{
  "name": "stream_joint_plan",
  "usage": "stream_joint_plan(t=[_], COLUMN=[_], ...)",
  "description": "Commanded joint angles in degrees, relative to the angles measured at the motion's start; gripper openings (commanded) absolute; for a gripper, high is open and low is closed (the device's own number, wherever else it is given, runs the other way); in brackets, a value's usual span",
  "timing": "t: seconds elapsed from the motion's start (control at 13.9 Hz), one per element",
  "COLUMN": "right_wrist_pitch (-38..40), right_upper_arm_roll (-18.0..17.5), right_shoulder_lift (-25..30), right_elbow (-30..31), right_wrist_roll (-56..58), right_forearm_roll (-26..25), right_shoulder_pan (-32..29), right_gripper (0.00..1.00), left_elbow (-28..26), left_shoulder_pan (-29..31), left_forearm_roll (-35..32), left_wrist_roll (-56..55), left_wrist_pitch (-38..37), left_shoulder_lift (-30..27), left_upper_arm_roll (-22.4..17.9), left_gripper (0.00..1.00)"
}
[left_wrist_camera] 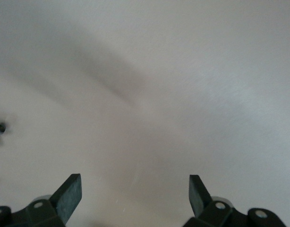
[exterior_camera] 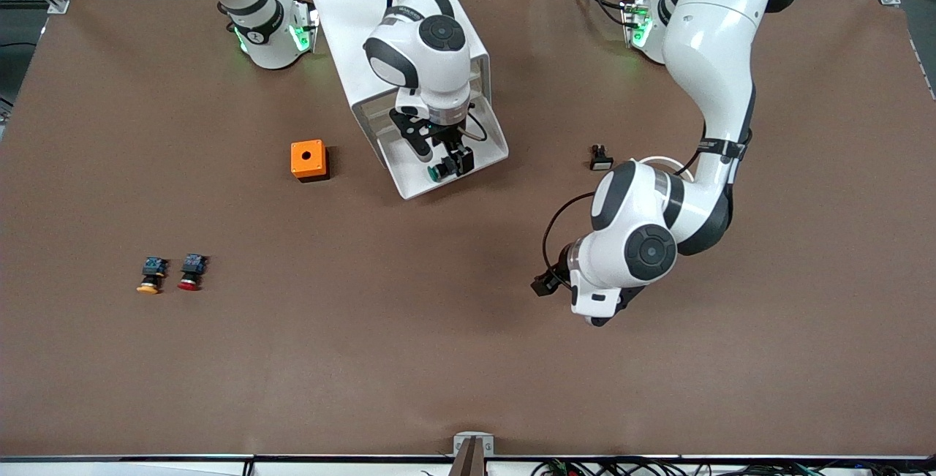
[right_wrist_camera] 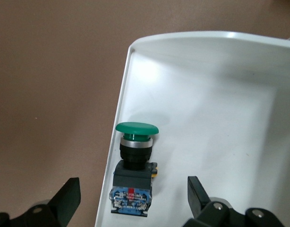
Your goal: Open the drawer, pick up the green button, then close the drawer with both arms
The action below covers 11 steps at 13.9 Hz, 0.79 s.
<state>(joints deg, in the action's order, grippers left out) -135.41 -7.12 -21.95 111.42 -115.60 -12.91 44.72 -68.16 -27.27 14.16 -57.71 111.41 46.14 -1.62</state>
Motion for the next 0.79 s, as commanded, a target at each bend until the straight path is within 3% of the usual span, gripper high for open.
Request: stream_joint_plan(t=[0.0, 0.07, 0.14, 0.22, 0.72], right_wrist_pitch=[-1.26, -1.18, -1.00, -1.00, -0.03], right_upper_arm_roll=[0.62, 0.62, 0.62, 0.53, 0.62], right_shoulder_lift=[-1.78, -1.87, -1.96, -2.04, -0.91], right_elbow=[-0.85, -0.85, -0.85, -0.85, -1.21], right_wrist_roll=[-2.08, -2.00, -1.91, -1.73, 1.07], right_forearm_roll=[-2.55, -3.95, -4.40, -4.40, -4.49], right_shoulder_pan=[0.72, 0.63, 0.63, 0.63, -0.68], right_gripper=[0.94, 0.61, 0.35, 0.00, 0.00], left_elbow=[-1.19, -1.19, -1.19, -1.28, -1.63], left_shoulder_pan=[-2.25, -2.43, -2.87, -3.83, -6.21], left_forearm_roll=[-5.09, -5.37, -5.54, -5.89, -9.85], left_wrist_roll=[-0.03, -0.12, -0.20, -0.29, -2.84], left_wrist_pitch=[2.49, 2.75, 3.02, 3.02, 2.93], left_shoulder_lift=[-1.32, -1.32, -1.32, -1.40, -2.81], left_upper_arm_roll=[-0.75, -0.67, -0.75, -0.84, -0.93], left_gripper=[1.00, 1.00, 1.00, 1.00, 1.00])
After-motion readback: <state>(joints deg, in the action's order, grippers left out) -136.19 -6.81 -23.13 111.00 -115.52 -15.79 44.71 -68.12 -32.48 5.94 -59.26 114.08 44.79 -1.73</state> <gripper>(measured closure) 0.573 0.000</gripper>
